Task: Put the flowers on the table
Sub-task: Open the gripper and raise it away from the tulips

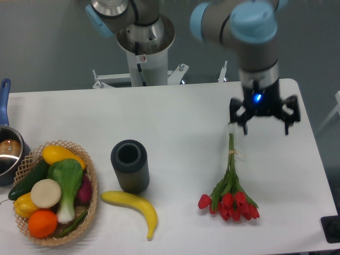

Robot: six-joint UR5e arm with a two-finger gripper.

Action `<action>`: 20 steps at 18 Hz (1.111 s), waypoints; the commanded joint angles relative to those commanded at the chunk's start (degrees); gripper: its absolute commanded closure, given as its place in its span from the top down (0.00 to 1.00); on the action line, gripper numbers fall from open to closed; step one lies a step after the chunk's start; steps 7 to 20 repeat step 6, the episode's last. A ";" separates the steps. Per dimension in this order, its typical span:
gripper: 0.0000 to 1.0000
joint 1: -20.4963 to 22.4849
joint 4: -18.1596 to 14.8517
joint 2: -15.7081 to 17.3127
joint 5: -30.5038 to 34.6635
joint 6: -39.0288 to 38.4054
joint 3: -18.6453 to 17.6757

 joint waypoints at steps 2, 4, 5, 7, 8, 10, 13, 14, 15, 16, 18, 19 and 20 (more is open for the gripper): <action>1.00 2.72 -4.21 2.19 -0.01 8.07 -0.17; 1.00 5.63 -7.03 3.96 -1.31 13.81 -0.44; 1.00 7.03 -8.18 4.57 -2.72 15.57 -0.44; 1.00 8.09 -8.88 5.01 -3.95 16.29 -0.61; 1.00 8.09 -8.88 5.01 -3.95 16.29 -0.61; 1.00 8.09 -8.88 5.01 -3.95 16.29 -0.61; 1.00 8.09 -8.88 5.01 -3.95 16.29 -0.61; 1.00 8.09 -8.88 5.01 -3.95 16.29 -0.61; 1.00 8.09 -8.88 5.01 -3.95 16.29 -0.61; 1.00 8.09 -8.88 5.01 -3.95 16.29 -0.61; 1.00 8.09 -8.88 5.01 -3.95 16.29 -0.61; 1.00 8.09 -8.88 5.01 -3.95 16.29 -0.61; 1.00 8.09 -8.88 5.01 -3.95 16.29 -0.61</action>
